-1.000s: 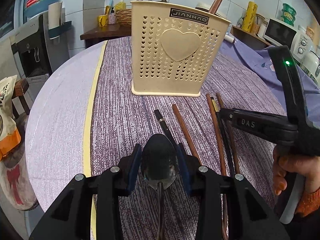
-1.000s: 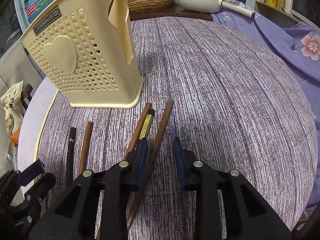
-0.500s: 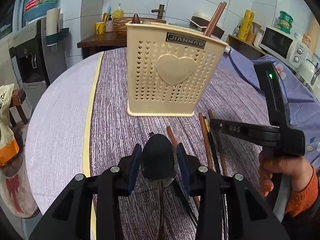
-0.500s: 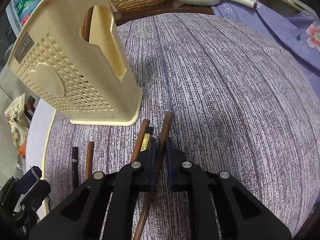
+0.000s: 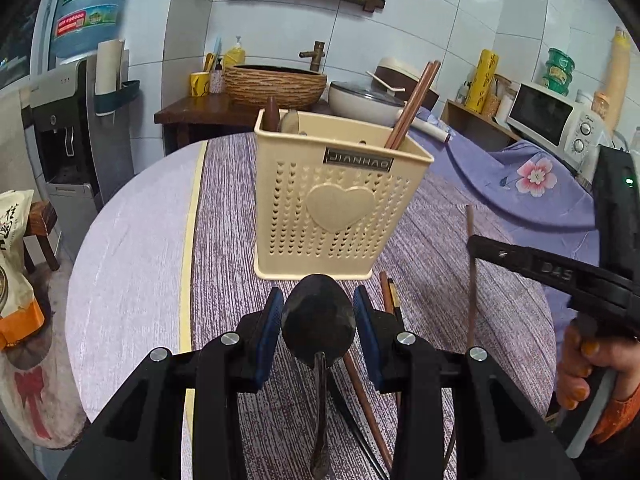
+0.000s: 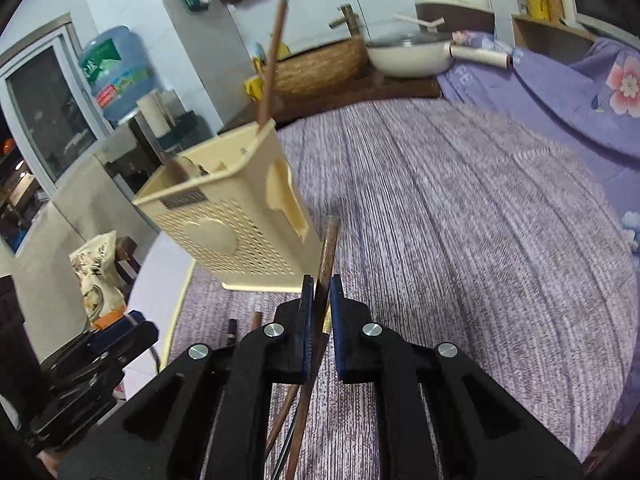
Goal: Organize utensils
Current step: 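Lift the spoon and chopstick and lower both into the cream holder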
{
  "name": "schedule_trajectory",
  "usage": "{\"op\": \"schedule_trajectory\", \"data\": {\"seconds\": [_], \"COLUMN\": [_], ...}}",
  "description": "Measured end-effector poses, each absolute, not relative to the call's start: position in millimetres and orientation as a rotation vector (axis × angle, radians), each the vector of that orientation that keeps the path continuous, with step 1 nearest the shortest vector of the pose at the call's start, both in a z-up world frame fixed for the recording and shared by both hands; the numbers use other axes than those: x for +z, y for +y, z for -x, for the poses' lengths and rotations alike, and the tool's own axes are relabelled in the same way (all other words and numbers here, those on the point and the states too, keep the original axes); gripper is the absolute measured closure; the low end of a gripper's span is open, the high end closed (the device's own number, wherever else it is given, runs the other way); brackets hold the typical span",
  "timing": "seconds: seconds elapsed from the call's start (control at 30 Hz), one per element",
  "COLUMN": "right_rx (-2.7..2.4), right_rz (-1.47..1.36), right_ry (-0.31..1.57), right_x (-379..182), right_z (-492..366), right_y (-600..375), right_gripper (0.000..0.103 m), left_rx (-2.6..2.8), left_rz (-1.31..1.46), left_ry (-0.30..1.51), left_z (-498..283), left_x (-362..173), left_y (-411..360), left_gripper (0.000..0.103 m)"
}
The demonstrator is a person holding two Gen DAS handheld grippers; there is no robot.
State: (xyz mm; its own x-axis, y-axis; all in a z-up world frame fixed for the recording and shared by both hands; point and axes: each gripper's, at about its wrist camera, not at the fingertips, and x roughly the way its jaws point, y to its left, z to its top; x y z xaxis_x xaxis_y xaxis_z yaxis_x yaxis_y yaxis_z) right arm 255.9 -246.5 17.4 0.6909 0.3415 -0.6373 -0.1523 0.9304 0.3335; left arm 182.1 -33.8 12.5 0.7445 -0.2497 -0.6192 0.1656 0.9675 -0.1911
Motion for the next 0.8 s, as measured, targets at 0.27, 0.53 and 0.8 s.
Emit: {"op": "schedule_trajectory", "data": {"seconds": [0.27, 0.53, 0.8], "right_rx": [0.323, 0.356, 0.366], "right_rz": [-0.238, -0.204, -0.181], "right_ry": [0.634, 0.572, 0.533], "right_x": [61.8, 86.1, 105.8], "right_z": [-214.1, -191.0, -187.8], "right_y": [-257.9, -259.8, -254.6], "right_gripper": [0.095, 0.095, 0.095], "left_rx": [-0.240, -0.248, -0.253], "left_rz": [0.124, 0.106, 0.097], "left_ry": [0.665, 0.639, 0.616], "left_z": [-176.5, -171.2, -173.9], "left_x": [28.9, 41.6, 55.3], "left_y": [-31.3, -32.0, -30.1], "left_gripper": [0.067, 0.067, 0.068]}}
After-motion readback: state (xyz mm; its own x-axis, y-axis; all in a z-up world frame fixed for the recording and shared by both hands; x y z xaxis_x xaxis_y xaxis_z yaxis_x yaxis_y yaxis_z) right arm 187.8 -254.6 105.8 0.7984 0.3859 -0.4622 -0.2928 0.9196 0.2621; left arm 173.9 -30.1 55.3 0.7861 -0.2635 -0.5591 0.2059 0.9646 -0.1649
